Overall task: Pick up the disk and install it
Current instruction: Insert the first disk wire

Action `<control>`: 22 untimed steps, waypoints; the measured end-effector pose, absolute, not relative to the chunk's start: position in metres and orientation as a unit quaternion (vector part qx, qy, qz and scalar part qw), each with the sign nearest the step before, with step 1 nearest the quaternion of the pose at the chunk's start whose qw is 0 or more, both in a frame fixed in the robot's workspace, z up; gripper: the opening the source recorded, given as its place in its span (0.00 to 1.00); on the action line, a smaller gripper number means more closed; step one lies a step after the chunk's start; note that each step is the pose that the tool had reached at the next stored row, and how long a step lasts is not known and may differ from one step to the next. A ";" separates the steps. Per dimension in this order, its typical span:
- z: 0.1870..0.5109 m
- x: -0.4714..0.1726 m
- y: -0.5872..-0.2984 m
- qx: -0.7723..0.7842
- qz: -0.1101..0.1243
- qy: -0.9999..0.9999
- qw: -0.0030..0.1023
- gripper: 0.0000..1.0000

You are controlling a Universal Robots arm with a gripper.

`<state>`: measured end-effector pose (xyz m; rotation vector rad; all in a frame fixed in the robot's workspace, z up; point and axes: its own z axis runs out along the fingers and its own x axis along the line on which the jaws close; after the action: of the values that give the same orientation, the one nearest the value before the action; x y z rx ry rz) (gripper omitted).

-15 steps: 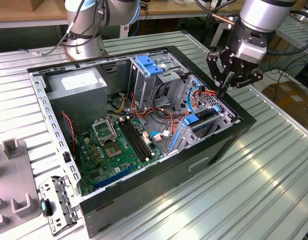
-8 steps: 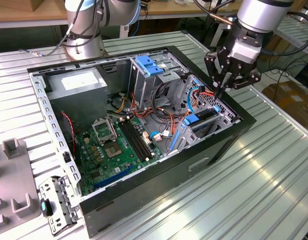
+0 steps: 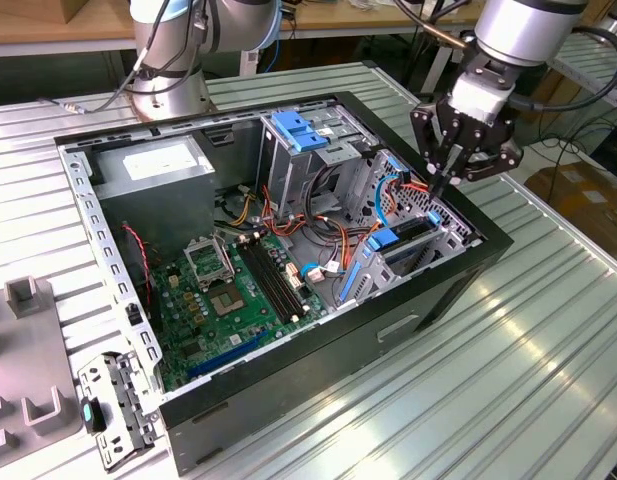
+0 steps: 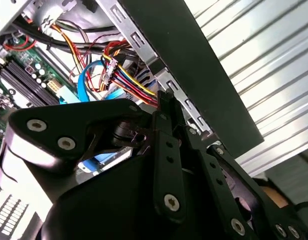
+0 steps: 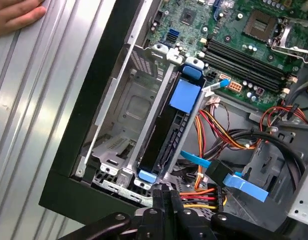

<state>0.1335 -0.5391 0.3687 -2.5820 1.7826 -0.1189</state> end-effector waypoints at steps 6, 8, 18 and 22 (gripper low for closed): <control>0.368 0.133 -0.539 -0.789 -0.038 0.613 -0.001 0.16; 0.368 0.133 -0.539 -0.779 -0.038 0.626 -0.002 0.16; 0.368 0.127 -0.539 -0.752 -0.038 0.658 -0.003 0.16; 0.368 0.126 -0.539 -0.736 -0.038 0.676 -0.004 0.16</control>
<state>0.1264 -0.5391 0.3675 -2.3184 2.1298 -0.1183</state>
